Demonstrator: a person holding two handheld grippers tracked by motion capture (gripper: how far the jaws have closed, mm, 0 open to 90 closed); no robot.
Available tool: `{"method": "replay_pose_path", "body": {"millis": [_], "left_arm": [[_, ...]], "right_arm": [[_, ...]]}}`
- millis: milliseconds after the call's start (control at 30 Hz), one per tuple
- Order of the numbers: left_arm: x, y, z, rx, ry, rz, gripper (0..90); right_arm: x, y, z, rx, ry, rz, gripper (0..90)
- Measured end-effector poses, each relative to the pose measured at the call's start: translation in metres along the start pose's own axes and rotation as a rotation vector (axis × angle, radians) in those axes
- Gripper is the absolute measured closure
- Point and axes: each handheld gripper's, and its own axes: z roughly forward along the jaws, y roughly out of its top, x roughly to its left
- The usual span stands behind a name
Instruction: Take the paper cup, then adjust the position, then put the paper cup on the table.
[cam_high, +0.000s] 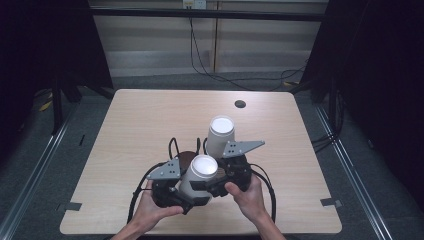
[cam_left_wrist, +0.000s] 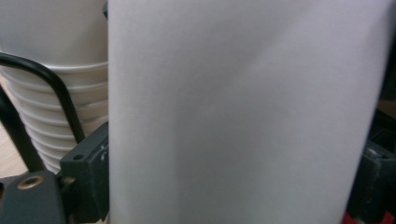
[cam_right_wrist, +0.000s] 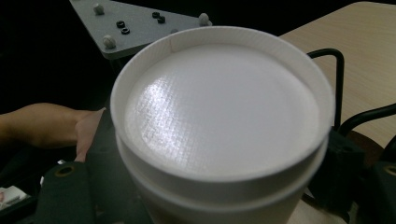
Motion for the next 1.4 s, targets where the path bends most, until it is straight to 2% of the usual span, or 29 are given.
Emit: {"method": "replay_pose_path", "body": {"millis": [133, 300, 467, 533, 600, 733, 833, 1000, 1067, 1233, 1300, 1400], "left_arm": [[0.0, -0.001, -0.001, -0.011, -0.003, 0.005, 12.5], [0.0, -0.001, -0.002, 0.033, -0.005, 0.022, 15.4], [0.002, -0.001, -0.005, 0.052, -0.014, -0.001, 16.2], [0.003, -0.002, -0.006, 0.062, -0.025, -0.004, 16.4], [0.003, -0.002, -0.007, 0.077, -0.027, -0.001, 16.6], [0.003, -0.002, -0.009, 0.091, -0.039, 0.003, 16.6], [0.005, -0.003, -0.012, 0.109, -0.039, -0.009, 16.6], [0.009, -0.001, -0.016, 0.147, -0.016, -0.033, 17.2], [0.011, 0.001, -0.018, 0.192, 0.009, -0.028, 17.4], [0.014, 0.0, -0.023, 0.234, 0.066, -0.019, 17.6], [0.014, 0.0, -0.024, 0.236, 0.071, -0.019, 17.5], [0.015, 0.001, -0.027, 0.267, 0.083, -0.011, 17.5]], "right_arm": [[0.001, 0.0, 0.0, -0.006, -0.004, 0.001, 22.8], [0.0, -0.001, 0.001, 0.021, 0.005, -0.002, 21.9], [-0.002, -0.002, 0.005, 0.013, 0.017, 0.008, 20.9], [-0.002, -0.002, 0.007, 0.021, 0.012, -0.002, 17.3], [-0.003, -0.003, 0.008, 0.036, 0.023, 0.014, 15.0], [-0.005, -0.003, 0.005, 0.028, 0.032, 0.019, 14.8], [-0.006, -0.003, 0.0, 0.022, 0.035, 0.019, 14.8], [-0.006, -0.004, -0.01, 0.0, 0.03, 0.017, 14.8], [-0.007, -0.004, -0.013, -0.003, 0.015, 0.013, 14.8], [-0.011, -0.004, -0.016, 0.051, 0.033, 0.013, 14.6], [-0.012, -0.005, -0.016, 0.069, 0.05, 0.019, 14.6], [-0.013, -0.006, -0.017, 0.079, 0.037, 0.011, 14.6]]}}
